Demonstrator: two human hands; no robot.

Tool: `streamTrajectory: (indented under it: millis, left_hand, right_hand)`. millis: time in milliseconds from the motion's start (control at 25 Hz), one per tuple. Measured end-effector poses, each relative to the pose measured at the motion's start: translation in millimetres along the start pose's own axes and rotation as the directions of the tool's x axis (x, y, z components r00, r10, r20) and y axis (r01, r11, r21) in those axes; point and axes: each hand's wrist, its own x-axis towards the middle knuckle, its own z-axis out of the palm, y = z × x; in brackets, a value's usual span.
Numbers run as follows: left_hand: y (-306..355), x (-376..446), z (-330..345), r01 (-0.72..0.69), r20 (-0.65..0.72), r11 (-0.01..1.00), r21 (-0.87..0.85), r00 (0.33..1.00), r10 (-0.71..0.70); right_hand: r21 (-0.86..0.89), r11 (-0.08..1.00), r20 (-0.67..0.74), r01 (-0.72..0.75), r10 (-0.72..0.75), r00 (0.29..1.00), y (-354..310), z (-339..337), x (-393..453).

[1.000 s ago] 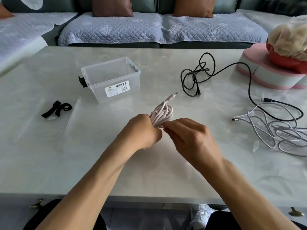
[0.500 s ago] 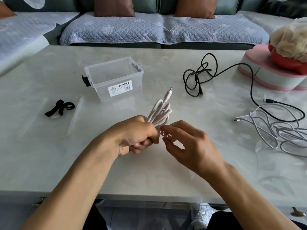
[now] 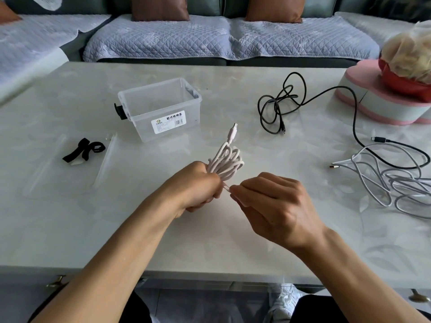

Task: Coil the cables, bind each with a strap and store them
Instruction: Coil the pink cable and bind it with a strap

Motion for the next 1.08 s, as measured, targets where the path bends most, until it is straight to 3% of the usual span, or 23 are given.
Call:
streamTrajectory:
  millis: [200, 400, 520, 640, 760, 880, 1080]
  left_hand:
    - [-2, 7, 5, -0.066, -0.127, 0.965, 0.253, 0.987, 0.1]
    - [4, 0, 28, -0.048, -0.241, 0.817, 0.575, 0.944, 0.225]
    - [7, -5, 39, -0.042, -0.276, 0.733, 0.679, 0.911, 0.308]
    - [5, -8, 47, -0.033, -0.266, 0.624, 0.781, 0.887, 0.379]
    - [1, -12, 53, -0.067, -0.227, 0.52, 0.851, 0.848, 0.48]
    - [-6, -15, 51, -0.134, -0.191, 0.52, 0.843, 0.831, 0.523]
    - [-31, -11, 46, -0.388, -0.141, 0.696, 0.604, 0.808, 0.572]
  right_hand:
    - [0.055, 0.998, -0.003, -0.025, 0.025, 1.0, 0, -7, 3]
    - [-0.022, 1.0, 0.042, -0.006, 0.007, 0.999, 6, -16, 13]
    - [-0.06, 0.997, 0.054, -0.042, 0.045, 0.998, 6, -19, 18]
    - [-0.022, 0.99, 0.093, -0.136, 0.138, 0.986, 9, -18, 19]
    - [0.182, 0.908, 0.161, -0.379, 0.353, 0.922, 15, -13, 18]
    - [0.289, 0.805, 0.198, -0.518, 0.479, 0.855, 16, 0, 12]
    - [0.317, 0.815, 0.185, -0.485, 0.449, 0.874, 17, 10, 0]
